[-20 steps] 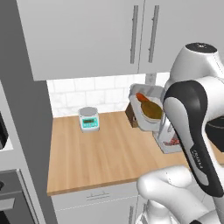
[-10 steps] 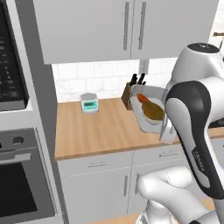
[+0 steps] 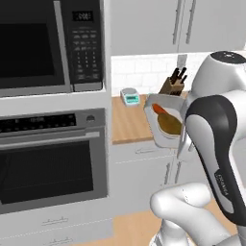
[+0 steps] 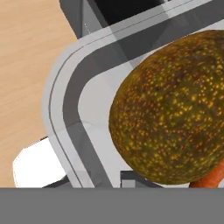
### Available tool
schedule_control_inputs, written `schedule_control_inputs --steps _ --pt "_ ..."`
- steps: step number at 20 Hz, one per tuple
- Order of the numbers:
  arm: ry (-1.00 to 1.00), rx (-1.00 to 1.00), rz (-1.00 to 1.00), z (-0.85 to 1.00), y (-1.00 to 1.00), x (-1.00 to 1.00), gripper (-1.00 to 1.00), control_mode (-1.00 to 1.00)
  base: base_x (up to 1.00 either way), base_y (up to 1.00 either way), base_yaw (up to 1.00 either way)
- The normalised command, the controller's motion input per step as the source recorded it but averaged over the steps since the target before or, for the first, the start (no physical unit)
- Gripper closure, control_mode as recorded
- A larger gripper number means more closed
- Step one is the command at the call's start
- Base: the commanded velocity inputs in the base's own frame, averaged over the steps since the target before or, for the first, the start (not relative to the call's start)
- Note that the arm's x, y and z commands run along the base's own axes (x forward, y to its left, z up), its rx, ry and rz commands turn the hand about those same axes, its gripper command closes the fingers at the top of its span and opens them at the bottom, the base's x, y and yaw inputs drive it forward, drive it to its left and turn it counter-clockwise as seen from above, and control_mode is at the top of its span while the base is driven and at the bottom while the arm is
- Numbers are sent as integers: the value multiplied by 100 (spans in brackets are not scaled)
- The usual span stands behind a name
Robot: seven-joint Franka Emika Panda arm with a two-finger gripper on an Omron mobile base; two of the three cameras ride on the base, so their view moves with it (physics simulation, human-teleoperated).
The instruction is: Take the meat container that has the steak and place it on the second highest rack of the freezer. Then take the vegetable container that has the carrot and avocado and place it on the highest rack of the freezer.
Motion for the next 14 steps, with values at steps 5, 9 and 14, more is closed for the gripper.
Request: schedule_control_inputs --steps 5,9,14 --pt "0 0 0 0 0 0 100 100 0 100 0" --pt "0 0 0 0 0 0 100 100 0 100 0" --pt "0 0 0 0 0 0 100 100 0 100 1"
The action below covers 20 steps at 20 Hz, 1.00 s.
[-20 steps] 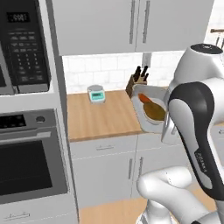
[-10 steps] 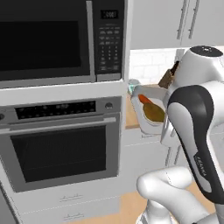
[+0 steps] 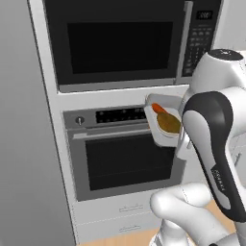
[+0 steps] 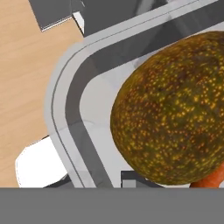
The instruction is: Take the meat container that has the steak and place it on the second highest rack of the freezer. Then take the vegetable container that has the carrot and avocado and place it on the highest rack of the freezer.
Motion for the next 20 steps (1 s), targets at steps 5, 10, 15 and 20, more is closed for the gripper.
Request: schedule_control_inputs --steps 5,10,15,20 --pt "0 0 0 0 0 0 100 100 -1 100 4" --pt "0 0 0 0 0 0 100 100 -22 100 11" --pt "0 0 0 0 0 0 100 100 -65 99 12" --pt "0 0 0 0 0 0 100 100 -43 80 2"
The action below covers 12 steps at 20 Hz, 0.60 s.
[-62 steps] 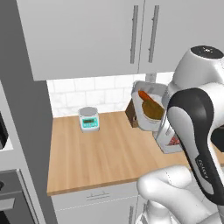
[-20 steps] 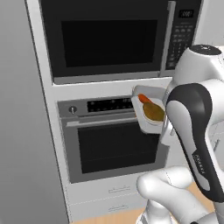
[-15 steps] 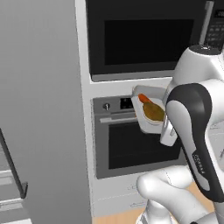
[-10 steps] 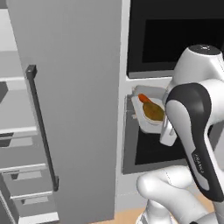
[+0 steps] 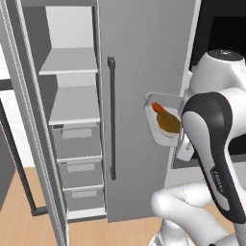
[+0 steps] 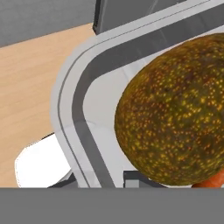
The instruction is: Take the meat container that has the steak and place it on the second highest rack of the freezer. Then take the vegetable container that has the carrot and avocado and place it on the highest rack of the freezer.
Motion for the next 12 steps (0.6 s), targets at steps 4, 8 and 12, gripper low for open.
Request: schedule_control_inputs --steps 4,8,12 --pt "0 0 0 0 0 0 100 100 27 70 0" --pt "0 0 0 0 0 0 100 100 40 44 9" --pt "0 0 0 0 0 0 100 100 47 0 15"
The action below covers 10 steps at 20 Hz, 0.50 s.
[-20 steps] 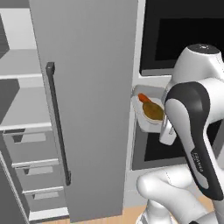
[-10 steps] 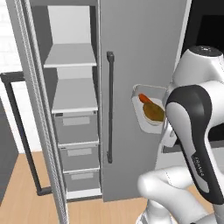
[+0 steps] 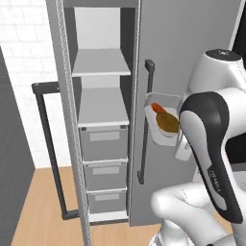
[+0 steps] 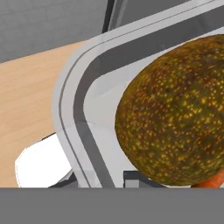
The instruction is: Take the meat container that has the steak and place it on the second highest rack of the freezer. Then take the vegetable container that has the carrot and avocado and place it on the highest rack of the freezer.
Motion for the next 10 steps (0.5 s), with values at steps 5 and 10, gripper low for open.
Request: schedule_control_inputs --steps 5,10 --pt "0 0 0 0 0 0 100 100 64 13 18" --pt "0 0 0 0 0 0 100 100 37 39 23"
